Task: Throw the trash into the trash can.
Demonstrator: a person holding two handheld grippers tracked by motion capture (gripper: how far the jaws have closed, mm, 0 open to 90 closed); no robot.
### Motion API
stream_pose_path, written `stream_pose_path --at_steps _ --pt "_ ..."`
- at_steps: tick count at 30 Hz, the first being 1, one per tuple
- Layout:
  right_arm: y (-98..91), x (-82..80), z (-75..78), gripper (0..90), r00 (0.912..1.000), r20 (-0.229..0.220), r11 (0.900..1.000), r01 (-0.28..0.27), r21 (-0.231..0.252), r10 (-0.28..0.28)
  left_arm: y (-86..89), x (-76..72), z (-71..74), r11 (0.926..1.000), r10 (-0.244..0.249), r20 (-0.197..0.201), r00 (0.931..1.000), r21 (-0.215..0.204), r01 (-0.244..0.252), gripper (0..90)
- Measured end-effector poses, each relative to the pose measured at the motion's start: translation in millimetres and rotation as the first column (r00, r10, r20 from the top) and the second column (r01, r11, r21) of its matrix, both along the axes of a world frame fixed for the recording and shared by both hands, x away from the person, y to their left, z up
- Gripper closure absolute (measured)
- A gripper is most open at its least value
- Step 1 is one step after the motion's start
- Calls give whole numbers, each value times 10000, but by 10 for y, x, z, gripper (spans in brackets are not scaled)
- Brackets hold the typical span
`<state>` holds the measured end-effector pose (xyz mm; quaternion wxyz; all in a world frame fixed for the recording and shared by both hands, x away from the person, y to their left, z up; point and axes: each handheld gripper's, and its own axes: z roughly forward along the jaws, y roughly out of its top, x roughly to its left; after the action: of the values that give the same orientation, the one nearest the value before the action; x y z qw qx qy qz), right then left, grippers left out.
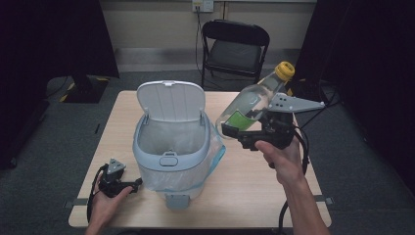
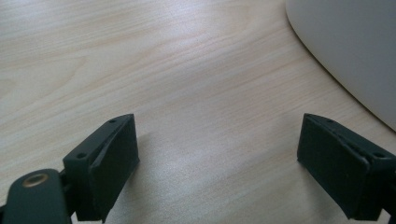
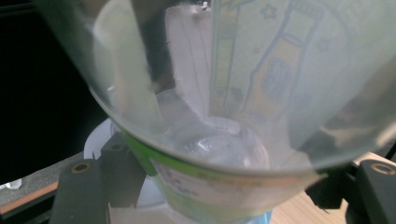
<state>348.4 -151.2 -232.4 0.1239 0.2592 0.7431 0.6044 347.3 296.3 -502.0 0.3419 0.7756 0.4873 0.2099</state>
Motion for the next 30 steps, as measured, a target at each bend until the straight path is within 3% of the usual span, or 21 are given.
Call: stream_pose_path --at_steps 24,30 --pt "632 139 48 278 9926 101 9926 -1206 -129 1207 0 0 1 10000 6 -10 10000 3 -6 119" --pt "766 171 21 277 9922 21 9912 -1248 -434 1250 0 0 1 10000 3 -9 10000 -4 -3 119"
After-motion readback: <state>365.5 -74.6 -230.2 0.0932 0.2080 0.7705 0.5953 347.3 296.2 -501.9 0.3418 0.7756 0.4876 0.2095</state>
